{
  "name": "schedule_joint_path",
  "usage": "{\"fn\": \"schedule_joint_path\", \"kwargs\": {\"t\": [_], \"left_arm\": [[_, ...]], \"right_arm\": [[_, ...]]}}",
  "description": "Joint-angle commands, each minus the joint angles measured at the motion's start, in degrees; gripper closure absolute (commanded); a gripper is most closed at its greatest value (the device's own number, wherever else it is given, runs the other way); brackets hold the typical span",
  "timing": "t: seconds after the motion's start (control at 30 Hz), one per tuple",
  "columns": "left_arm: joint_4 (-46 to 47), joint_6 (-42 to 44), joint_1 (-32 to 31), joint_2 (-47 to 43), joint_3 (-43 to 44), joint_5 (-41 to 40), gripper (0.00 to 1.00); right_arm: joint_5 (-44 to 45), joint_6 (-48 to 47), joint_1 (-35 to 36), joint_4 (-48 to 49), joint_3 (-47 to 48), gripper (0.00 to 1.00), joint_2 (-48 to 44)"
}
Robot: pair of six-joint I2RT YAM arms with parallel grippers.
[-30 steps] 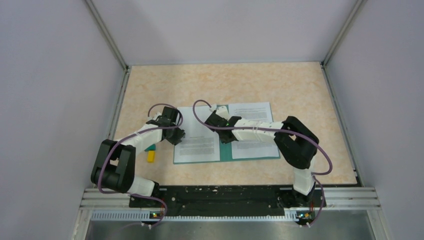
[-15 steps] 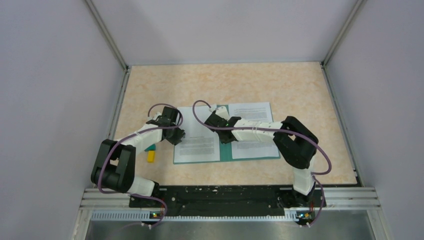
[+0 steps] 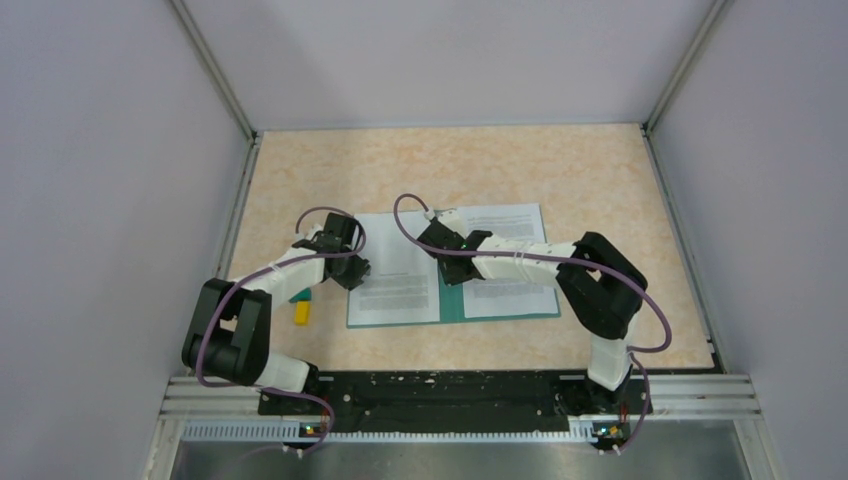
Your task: Put the files into the folder
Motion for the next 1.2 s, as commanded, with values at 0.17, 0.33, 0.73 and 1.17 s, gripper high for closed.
{"fn": "schedule_joint_path", "kwargs": {"t": [0.17,0.33,0.73,1.17], "left_arm": [[-2.65,1.53,0.58,3.32,-2.09,-3.24,0.66],[-2.64,1.7,0.58,3.53,-1.88,-3.22,0.67],[-2.86,2.12,0.58,3.27,-1.17,-3.53,0.67],[-5.99,11.15,0.52,-4.59,6.99,-2.45,0.31]], "right_arm": [[-4.29,2.05,-0.26,-0.83,0.77,1.0,-0.1],[-2.99,2.33,-0.25,-1.91,1.62,1.0,-0.88],[-2.06,2.27,-0.69,-3.48,4.63,1.0,-2.39],[6.59,3.17,-1.2,-4.08,4.72,0.62,-4.76]]}}
